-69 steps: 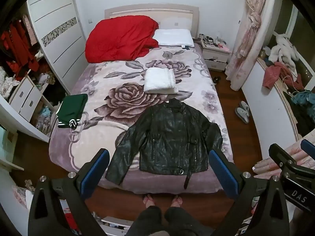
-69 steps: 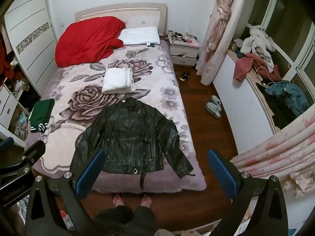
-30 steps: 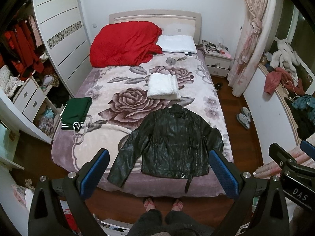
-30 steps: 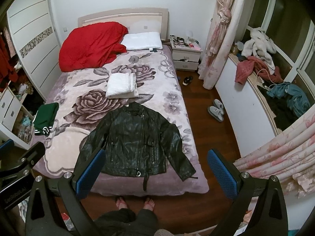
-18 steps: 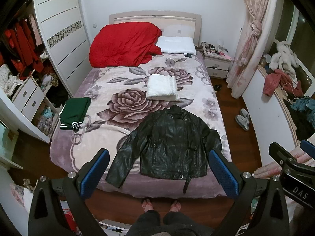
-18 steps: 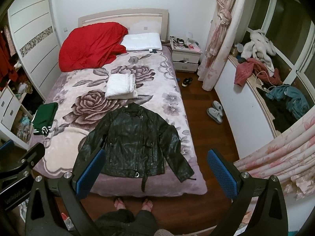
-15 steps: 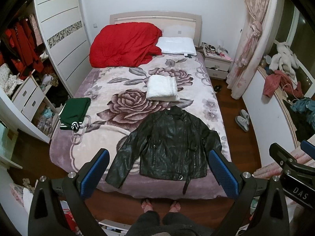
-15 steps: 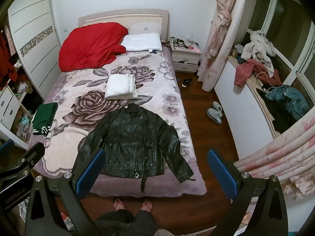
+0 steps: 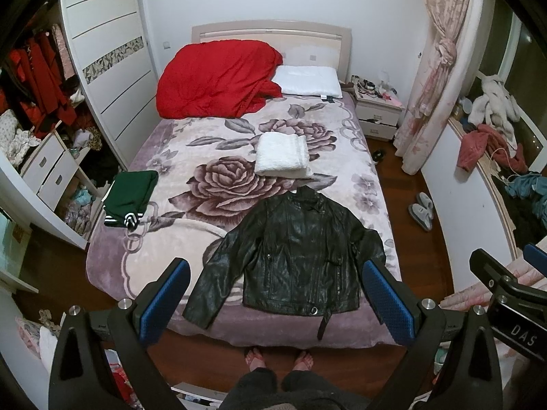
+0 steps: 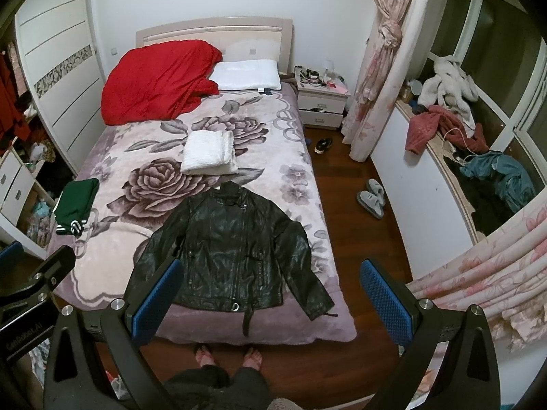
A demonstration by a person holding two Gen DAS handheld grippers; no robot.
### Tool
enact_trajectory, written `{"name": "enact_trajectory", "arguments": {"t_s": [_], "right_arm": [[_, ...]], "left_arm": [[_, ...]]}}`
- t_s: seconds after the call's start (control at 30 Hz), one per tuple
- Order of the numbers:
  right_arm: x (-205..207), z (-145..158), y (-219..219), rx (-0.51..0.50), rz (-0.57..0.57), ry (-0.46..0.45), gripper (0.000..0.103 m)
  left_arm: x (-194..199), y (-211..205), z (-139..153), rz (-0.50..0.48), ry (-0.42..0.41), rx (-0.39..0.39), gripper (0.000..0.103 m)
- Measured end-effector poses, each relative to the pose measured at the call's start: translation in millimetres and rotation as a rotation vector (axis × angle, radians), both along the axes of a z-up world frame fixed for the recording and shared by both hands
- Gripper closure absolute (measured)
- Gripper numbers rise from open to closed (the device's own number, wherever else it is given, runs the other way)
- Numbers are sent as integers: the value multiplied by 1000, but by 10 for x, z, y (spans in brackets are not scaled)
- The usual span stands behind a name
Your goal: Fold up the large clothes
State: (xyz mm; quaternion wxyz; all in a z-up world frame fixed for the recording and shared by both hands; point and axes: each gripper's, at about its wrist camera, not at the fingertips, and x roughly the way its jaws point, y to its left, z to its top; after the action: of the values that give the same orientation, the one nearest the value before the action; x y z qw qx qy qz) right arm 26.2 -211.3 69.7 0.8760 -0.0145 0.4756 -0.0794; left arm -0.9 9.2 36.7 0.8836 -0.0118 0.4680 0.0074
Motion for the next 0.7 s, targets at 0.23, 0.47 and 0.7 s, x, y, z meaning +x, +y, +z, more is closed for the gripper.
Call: {"name": "enact_trajectory", "arguments": {"t_s": [0.23,0.47,0.7], "right_arm": [[6,1,18,-3,-2,-4,0],[-6,-5,3,1,1,1,0],[42,23,16,-1,3,2,0]], "left_arm": [[43,-18,38,-1,-3,-1,0],[188,-59,131,1,3,1,0],[221,-43,137,2,-1,0,0]]}}
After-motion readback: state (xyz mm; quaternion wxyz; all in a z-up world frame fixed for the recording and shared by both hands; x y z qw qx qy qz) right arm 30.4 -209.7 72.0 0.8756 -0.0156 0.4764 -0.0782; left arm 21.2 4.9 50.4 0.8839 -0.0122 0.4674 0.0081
